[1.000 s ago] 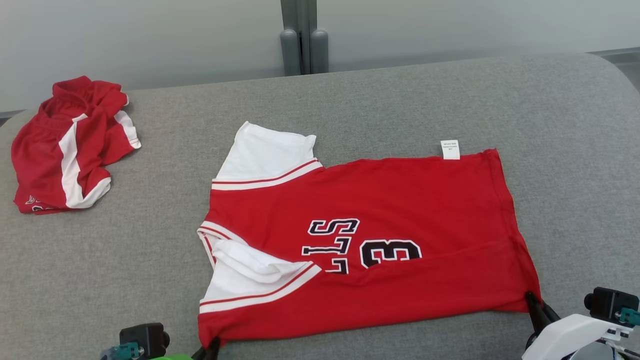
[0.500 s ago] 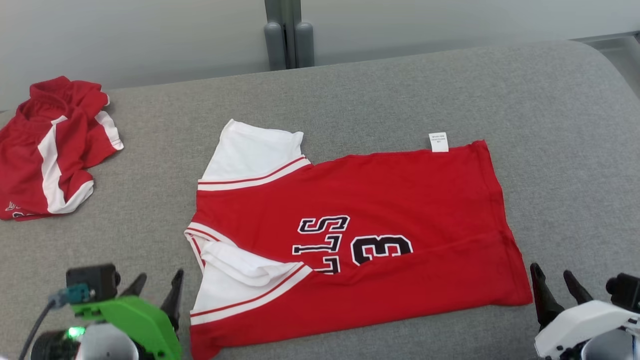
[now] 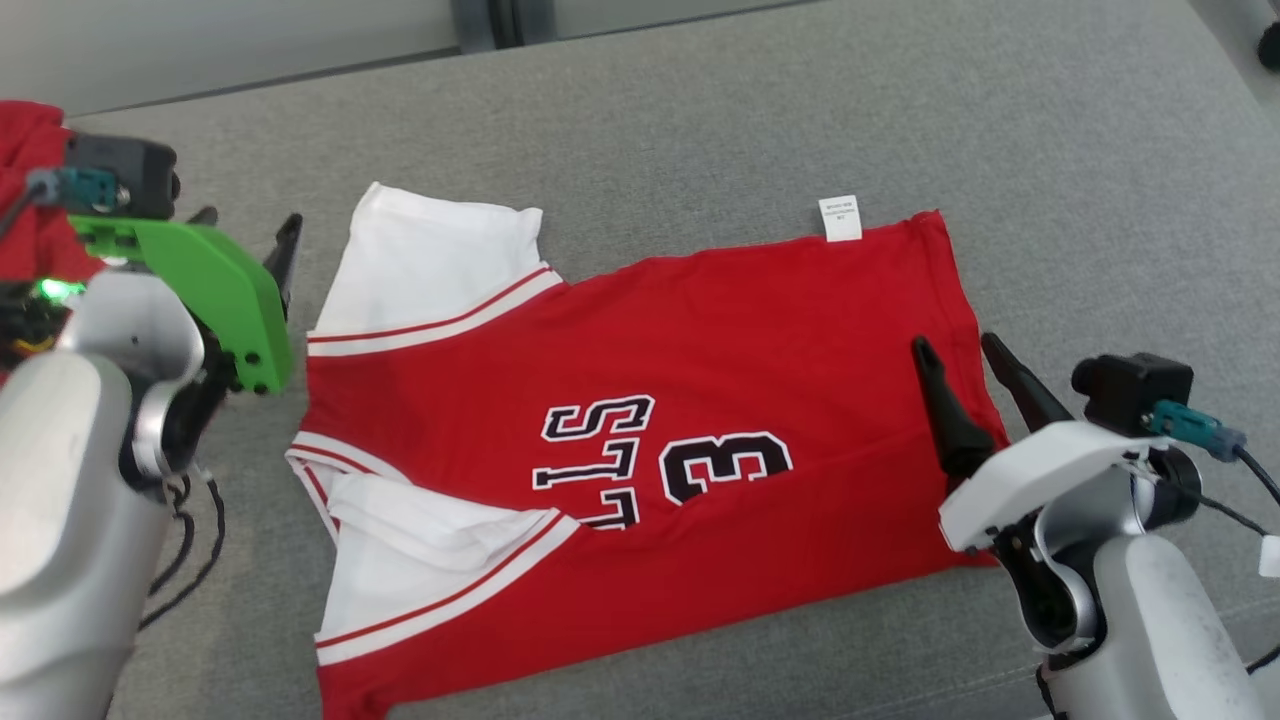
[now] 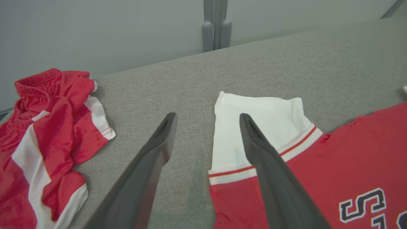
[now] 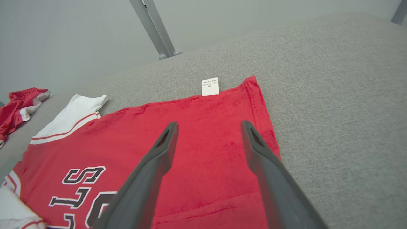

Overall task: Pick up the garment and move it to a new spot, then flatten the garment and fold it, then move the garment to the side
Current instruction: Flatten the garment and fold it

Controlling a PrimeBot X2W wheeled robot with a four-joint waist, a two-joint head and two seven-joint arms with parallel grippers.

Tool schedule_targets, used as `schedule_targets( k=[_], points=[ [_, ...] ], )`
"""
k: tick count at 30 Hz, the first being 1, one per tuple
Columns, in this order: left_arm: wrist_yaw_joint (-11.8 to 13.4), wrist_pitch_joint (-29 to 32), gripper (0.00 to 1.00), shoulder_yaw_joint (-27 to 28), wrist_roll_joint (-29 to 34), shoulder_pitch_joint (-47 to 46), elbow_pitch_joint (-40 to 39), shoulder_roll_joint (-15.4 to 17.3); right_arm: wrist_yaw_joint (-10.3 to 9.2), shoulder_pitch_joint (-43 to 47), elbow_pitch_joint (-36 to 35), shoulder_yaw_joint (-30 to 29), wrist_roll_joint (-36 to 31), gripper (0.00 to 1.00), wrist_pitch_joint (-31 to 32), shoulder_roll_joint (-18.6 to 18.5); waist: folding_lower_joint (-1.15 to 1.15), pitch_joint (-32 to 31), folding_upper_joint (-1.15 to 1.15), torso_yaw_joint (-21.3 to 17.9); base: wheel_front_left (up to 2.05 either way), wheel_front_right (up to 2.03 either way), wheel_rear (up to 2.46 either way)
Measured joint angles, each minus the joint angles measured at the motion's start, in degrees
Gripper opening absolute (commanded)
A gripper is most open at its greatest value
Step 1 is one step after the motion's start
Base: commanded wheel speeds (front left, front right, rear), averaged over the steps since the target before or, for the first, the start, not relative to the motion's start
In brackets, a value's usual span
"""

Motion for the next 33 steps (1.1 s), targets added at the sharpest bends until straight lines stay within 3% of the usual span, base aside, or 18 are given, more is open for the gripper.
schedule_targets(
  k=[6,12,24,25,26,28,33],
  points=[
    [-1.93,3.09,1.00,-1.20,0.76,-10.08,10.63,-0.59,-0.01,-7.26,4.86,4.55,0.87,1.00,-2.21,-0.20,0.00,4.13,0.00,-3.53,0.00,0.00,0.00],
    [-2.70,4.85,1.00,-1.69,0.77,-14.07,18.84,-0.90,-0.01,-11.67,8.61,7.33,1.97,1.00,-4.48,-0.98,0.00,7.02,0.00,-7.06,0.00,0.00,0.00],
    [-3.16,4.72,1.00,-1.33,0.58,-17.22,27.05,0.68,-0.01,-16.38,11.99,10.49,3.69,1.00,-6.97,-1.98,0.00,10.87,0.00,-11.42,0.00,0.00,0.00],
    [-3.44,4.72,0.84,-1.36,0.52,-17.61,27.18,0.70,-0.01,-16.82,12.12,10.74,3.70,1.00,-7.03,-2.23,0.00,11.14,0.00,-11.57,0.00,0.00,0.00],
    [-3.77,4.59,0.44,-1.41,0.42,-17.85,27.18,0.68,0.00,-17.31,12.33,11.05,3.67,1.00,-7.03,-2.56,0.00,11.36,0.00,-11.63,0.00,0.00,0.00],
    [-4.42,3.78,0.00,-1.37,0.01,-17.89,27.15,0.41,-0.01,-18.56,12.87,11.68,3.21,1.00,-7.00,-3.35,0.00,11.55,0.00,-11.50,0.00,0.00,0.00],
    [-6.31,0.75,0.00,-1.23,-1.74,-18.13,26.46,-1.78,0.00,-24.21,15.70,13.71,-2.10,1.00,-5.71,-6.48,0.00,11.39,0.00,-10.32,0.00,0.00,0.00]
  ],
)
